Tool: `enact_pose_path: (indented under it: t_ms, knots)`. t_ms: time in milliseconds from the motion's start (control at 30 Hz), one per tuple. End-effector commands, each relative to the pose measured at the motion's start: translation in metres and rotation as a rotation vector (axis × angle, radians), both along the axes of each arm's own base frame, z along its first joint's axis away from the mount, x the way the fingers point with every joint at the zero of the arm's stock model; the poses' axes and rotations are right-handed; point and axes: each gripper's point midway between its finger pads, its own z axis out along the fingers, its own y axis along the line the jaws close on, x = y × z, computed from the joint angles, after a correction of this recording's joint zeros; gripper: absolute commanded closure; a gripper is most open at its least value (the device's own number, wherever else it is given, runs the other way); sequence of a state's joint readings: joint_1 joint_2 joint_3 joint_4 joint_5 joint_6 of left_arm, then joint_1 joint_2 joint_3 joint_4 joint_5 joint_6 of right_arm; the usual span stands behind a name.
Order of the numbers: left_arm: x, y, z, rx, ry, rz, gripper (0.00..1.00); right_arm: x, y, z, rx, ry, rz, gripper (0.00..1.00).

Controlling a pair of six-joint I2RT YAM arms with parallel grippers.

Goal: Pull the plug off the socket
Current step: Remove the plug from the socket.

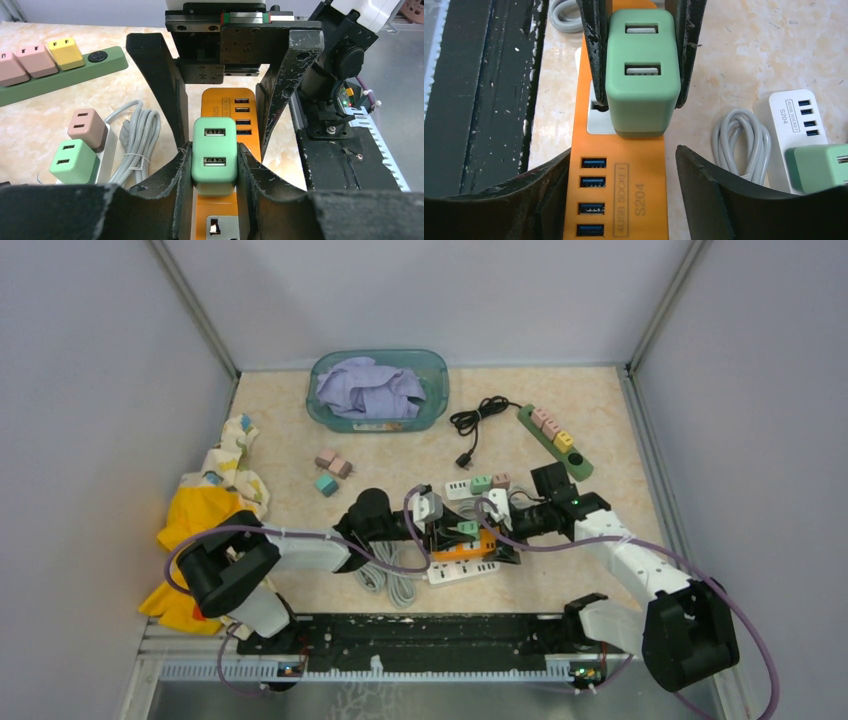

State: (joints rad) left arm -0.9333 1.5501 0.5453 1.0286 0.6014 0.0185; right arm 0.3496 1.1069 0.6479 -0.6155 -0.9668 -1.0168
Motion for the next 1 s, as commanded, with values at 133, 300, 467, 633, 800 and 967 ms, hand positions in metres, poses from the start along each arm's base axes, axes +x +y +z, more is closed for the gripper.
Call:
enact_pose_path:
  t_ms: [133, 300, 467, 633, 800, 967]
  knots:
    - [0.003, -0.003, 0.028, -0.093, -0.048, 0.007, 1.0, 0.0, 0.011, 0.019, 0.067, -0.03, 0.041, 0.82]
    - [0.016, -0.003, 0.018, -0.021, -0.051, 0.083, 1.0, 0.0, 0.012, 0.023, 0.064, -0.016, 0.032, 1.0]
    - [0.032, 0.0, 0.01, 0.111, -0.182, 0.209, 1.0, 0.0, 0.014, 0.021, 0.045, 0.003, 0.032, 1.0]
    - [0.034, 0.009, 0.025, 0.071, -0.097, 0.227, 0.99, 0.0, 0.015, 0.018, 0.026, 0.016, 0.039, 1.0]
    - [0.034, 0.027, 0.046, -0.081, 0.096, 0.144, 0.99, 0.0, 0.015, 0.018, 0.021, 0.016, 0.036, 1.0]
    - [0.019, 0.019, 0.037, -0.003, -0.066, 0.122, 1.0, 0.001, 0.015, 0.017, 0.014, 0.021, 0.03, 1.0]
